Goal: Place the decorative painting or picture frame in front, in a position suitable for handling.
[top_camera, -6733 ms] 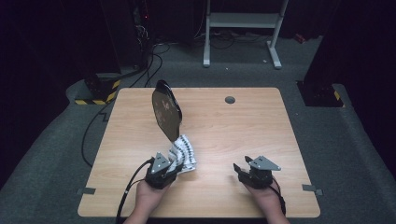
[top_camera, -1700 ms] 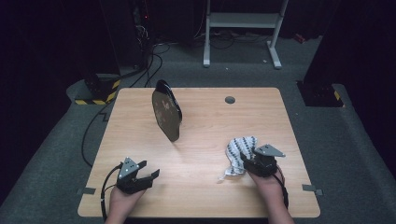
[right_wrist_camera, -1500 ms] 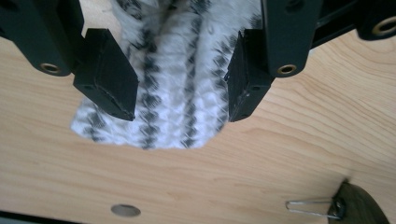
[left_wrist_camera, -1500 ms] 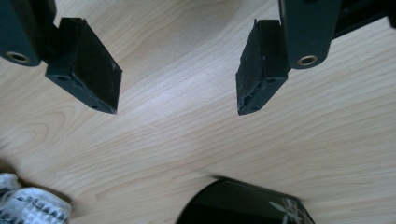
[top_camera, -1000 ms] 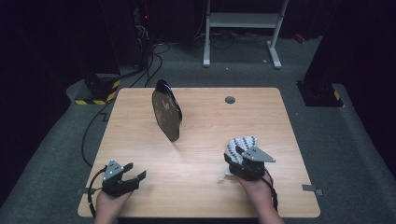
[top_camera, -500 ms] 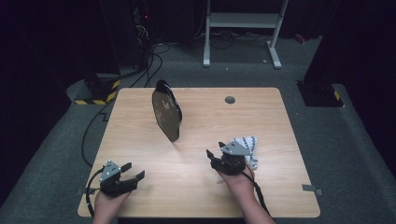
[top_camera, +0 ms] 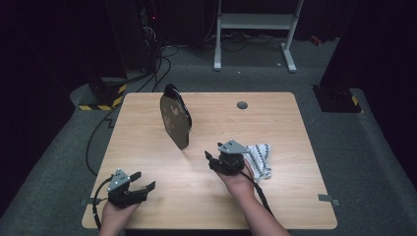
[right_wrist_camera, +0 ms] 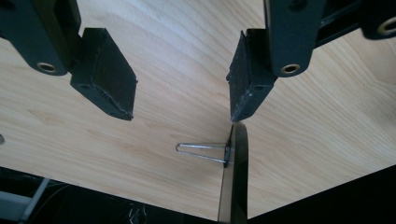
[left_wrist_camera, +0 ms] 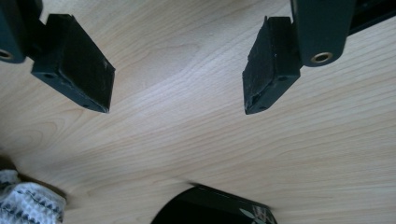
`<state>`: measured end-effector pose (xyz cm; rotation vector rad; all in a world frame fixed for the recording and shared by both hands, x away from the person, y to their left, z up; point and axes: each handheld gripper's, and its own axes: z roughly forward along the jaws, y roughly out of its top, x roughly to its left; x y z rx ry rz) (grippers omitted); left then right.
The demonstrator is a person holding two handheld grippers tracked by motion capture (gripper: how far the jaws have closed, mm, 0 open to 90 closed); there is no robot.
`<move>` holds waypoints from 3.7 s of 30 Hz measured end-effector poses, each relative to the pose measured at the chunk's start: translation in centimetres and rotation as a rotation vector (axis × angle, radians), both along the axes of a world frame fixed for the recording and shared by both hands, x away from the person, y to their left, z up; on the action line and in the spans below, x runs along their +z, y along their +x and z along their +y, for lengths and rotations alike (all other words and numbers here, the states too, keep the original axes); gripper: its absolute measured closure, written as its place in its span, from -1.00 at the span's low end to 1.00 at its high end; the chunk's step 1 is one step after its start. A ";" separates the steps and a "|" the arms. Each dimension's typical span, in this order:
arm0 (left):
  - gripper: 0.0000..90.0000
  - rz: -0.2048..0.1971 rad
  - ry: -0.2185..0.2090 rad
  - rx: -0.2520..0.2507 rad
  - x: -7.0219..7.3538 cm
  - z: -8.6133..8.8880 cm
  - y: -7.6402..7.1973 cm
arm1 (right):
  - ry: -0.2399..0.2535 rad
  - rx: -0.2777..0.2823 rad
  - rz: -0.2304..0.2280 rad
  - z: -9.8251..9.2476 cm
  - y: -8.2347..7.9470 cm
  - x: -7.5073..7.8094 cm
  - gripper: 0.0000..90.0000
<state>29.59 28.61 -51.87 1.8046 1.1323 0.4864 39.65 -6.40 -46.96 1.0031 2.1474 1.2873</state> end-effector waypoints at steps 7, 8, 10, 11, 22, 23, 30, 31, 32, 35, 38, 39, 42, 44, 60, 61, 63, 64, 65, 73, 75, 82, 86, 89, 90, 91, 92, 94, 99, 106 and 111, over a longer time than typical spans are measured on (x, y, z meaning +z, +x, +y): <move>-0.44 -0.003 -0.003 -0.022 0.2 -0.7 -0.1 | 0.011 0.023 -0.002 2.2 1.3 0.9 -0.10; -0.44 -0.006 -0.002 -0.025 0.3 -0.8 -0.1 | 0.007 0.020 -0.003 2.5 1.5 1.0 -0.11; -0.44 -0.007 0.006 -0.034 0.2 -1.0 -0.1 | 0.017 0.020 0.004 3.1 2.1 1.3 -0.12; -0.44 -0.007 0.012 -0.036 0.2 -1.0 -0.1 | 0.019 0.020 0.006 3.3 2.3 1.4 -0.12; -0.44 -0.011 0.017 -0.042 0.1 -1.1 -0.2 | 0.021 0.045 -0.018 6.9 4.9 2.8 -0.07; -0.44 -0.011 0.018 -0.042 0.1 -1.1 -0.2 | 0.023 0.041 -0.024 7.2 5.1 2.9 -0.07; -0.43 -0.007 0.025 -0.039 0.0 -1.0 -0.1 | 0.023 0.038 -0.026 9.0 6.8 3.6 -0.04; -0.43 -0.007 0.025 -0.039 0.0 -1.0 -0.1 | 0.028 0.033 -0.026 9.1 7.1 3.7 -0.04; -0.43 -0.008 0.027 -0.039 0.0 -1.0 -0.1 | 0.032 0.029 -0.022 9.3 7.3 3.7 -0.02; -0.42 -0.008 0.032 -0.038 -0.1 -0.9 -0.1 | 0.045 0.033 -0.021 9.7 7.9 3.9 0.02; -0.42 -0.007 0.034 -0.036 -0.1 -0.9 -0.1 | 0.050 0.032 -0.029 10.1 8.3 4.0 0.10; -0.42 -0.008 0.035 -0.035 -0.1 -0.9 -0.1 | 0.048 0.032 -0.026 10.4 8.4 4.1 0.13; -0.41 -0.010 0.036 -0.036 -0.1 -0.9 -0.1 | 0.051 0.035 -0.023 10.8 8.7 4.2 0.24; -0.41 -0.013 0.037 -0.032 -0.1 -0.9 -0.1 | 0.062 0.040 -0.040 11.0 8.6 4.3 0.41; -0.38 -0.018 0.039 -0.027 0.0 -0.8 -0.2 | 0.138 0.042 -0.010 11.1 8.7 4.7 0.80; -0.38 -0.019 0.038 -0.025 0.0 -0.7 -0.2 | 0.133 0.043 -0.013 11.2 8.6 4.8 0.80; -0.38 -0.021 0.038 -0.024 0.0 -0.7 -0.2 | 0.124 0.049 -0.025 11.4 8.4 5.2 0.80; -0.38 -0.022 0.036 -0.023 -0.1 -0.6 -0.2 | 0.122 0.050 -0.025 11.4 8.3 5.3 0.80; -0.38 -0.022 0.035 -0.022 -0.1 -0.6 -0.2 | 0.128 0.052 -0.026 11.4 8.2 5.6 0.80; -0.38 -0.024 0.041 -0.029 -0.1 -0.9 -0.2 | 0.142 0.095 -0.087 9.0 5.2 7.8 0.80; -0.38 -0.027 0.041 -0.030 -0.1 -0.9 -0.2 | 0.139 0.103 -0.096 8.0 4.0 8.0 0.80; -0.38 -0.040 0.041 -0.038 0.0 -1.3 -0.1 | 0.168 0.127 -0.091 4.8 0.8 7.7 0.80; -0.38 -0.048 0.044 -0.039 0.0 -1.4 -0.1 | 0.182 0.146 -0.086 3.4 -0.9 7.1 0.80; -0.38 -0.049 0.042 -0.032 0.0 -1.3 0.0 | 0.195 0.149 -0.082 2.8 -1.8 6.7 0.80; -0.38 -0.048 0.040 -0.029 0.0 -1.3 0.0 | 0.197 0.149 -0.082 2.7 -2.1 6.5 0.80; -0.38 -0.047 0.038 -0.025 0.0 -1.2 0.0 | 0.200 0.152 -0.082 2.6 -2.4 6.4 0.80; -0.38 -0.047 0.036 -0.023 0.0 -1.2 0.1 | 0.202 0.156 -0.081 2.6 -2.6 6.3 0.80; -0.38 -0.049 0.037 -0.021 0.0 -1.3 0.0 | 0.210 0.167 -0.069 2.5 -3.0 6.0 0.80; -0.38 -0.054 0.038 -0.021 0.1 -1.3 -0.2 | 0.211 0.178 -0.069 2.7 -3.7 5.3 0.80; -0.38 -0.047 0.038 -0.016 -0.1 -1.2 -0.2 | 0.231 0.187 -0.050 2.9 -3.8 4.2 0.80; -0.38 -0.048 0.037 -0.019 0.0 -1.2 -0.3 | 0.261 0.194 -0.051 2.2 -3.9 3.3 0.79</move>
